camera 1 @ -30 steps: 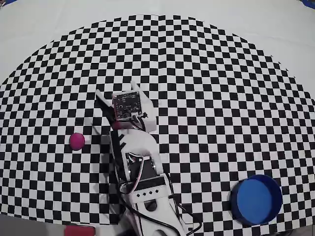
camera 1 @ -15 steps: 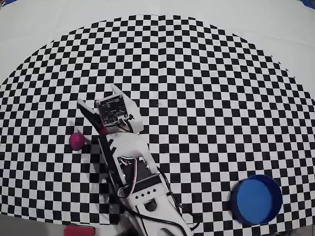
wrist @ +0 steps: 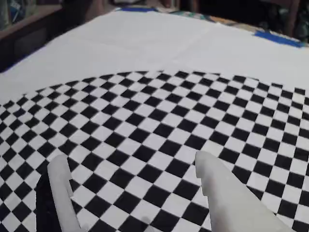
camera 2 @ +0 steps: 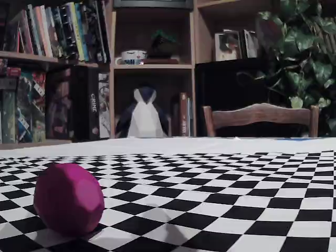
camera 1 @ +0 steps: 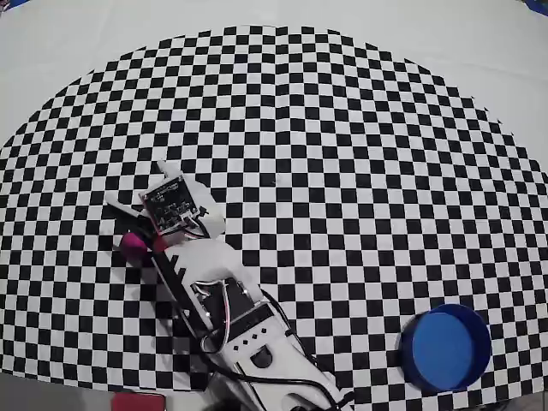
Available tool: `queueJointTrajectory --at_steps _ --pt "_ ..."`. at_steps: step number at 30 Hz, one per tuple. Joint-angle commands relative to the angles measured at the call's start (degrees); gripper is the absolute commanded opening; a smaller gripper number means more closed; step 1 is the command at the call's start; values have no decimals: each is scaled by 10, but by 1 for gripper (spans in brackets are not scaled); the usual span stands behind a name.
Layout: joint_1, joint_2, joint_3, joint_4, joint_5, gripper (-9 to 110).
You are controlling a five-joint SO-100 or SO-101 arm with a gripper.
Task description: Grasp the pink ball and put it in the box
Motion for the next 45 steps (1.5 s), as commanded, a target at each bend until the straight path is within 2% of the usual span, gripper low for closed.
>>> queueJointTrajectory --at_steps 1,45 --pt "-14 -4 4 -7 -5 31" --pt "-95 -105 4 -12 -5 31"
